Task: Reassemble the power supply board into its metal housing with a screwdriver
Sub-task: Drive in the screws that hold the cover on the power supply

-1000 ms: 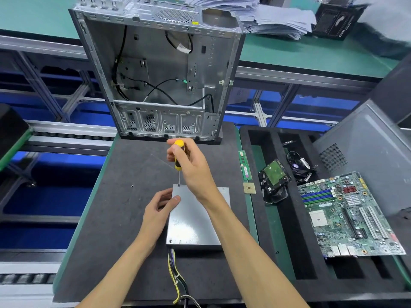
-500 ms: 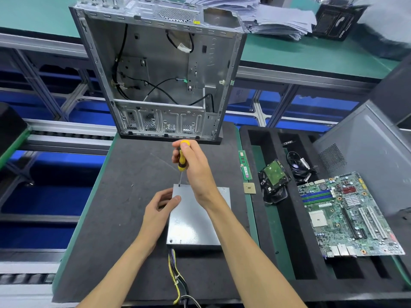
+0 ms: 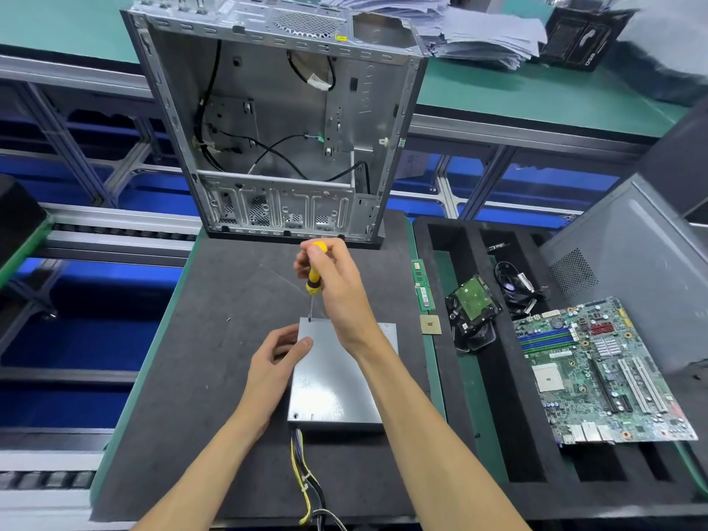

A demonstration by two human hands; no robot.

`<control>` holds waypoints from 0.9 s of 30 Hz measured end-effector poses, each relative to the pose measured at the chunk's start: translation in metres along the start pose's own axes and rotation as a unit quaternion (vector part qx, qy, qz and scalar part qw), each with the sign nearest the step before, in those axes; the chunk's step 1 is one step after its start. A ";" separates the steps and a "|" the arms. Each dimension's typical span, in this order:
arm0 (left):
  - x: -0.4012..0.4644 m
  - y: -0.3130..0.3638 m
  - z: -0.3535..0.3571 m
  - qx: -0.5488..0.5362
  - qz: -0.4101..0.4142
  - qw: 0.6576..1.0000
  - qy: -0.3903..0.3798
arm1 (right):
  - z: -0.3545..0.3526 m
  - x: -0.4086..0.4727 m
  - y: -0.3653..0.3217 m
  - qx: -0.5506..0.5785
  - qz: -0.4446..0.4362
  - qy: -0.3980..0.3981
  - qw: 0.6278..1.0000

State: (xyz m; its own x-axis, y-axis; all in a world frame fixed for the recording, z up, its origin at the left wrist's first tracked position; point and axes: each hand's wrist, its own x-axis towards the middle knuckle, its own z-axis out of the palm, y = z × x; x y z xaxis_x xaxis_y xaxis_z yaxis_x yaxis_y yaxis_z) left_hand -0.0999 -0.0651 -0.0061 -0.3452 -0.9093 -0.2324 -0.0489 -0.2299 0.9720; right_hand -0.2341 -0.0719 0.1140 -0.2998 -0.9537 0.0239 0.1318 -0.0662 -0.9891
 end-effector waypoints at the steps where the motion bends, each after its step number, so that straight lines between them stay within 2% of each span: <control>1: 0.000 0.000 0.000 0.000 0.000 1.000 0.000 | -0.001 0.000 0.001 0.003 -0.008 0.000 1.000; 27: 0.002 -0.003 0.000 0.010 -0.002 1.000 -0.002 | 0.003 0.004 0.001 -0.026 0.000 0.006 1.000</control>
State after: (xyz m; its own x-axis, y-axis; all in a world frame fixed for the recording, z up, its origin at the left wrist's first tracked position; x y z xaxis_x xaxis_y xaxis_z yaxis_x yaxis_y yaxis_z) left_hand -0.1003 -0.0663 -0.0100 -0.3480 -0.9074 -0.2355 -0.0690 -0.2257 0.9717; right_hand -0.2324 -0.0764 0.1135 -0.3120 -0.9498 0.0226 0.0828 -0.0509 -0.9953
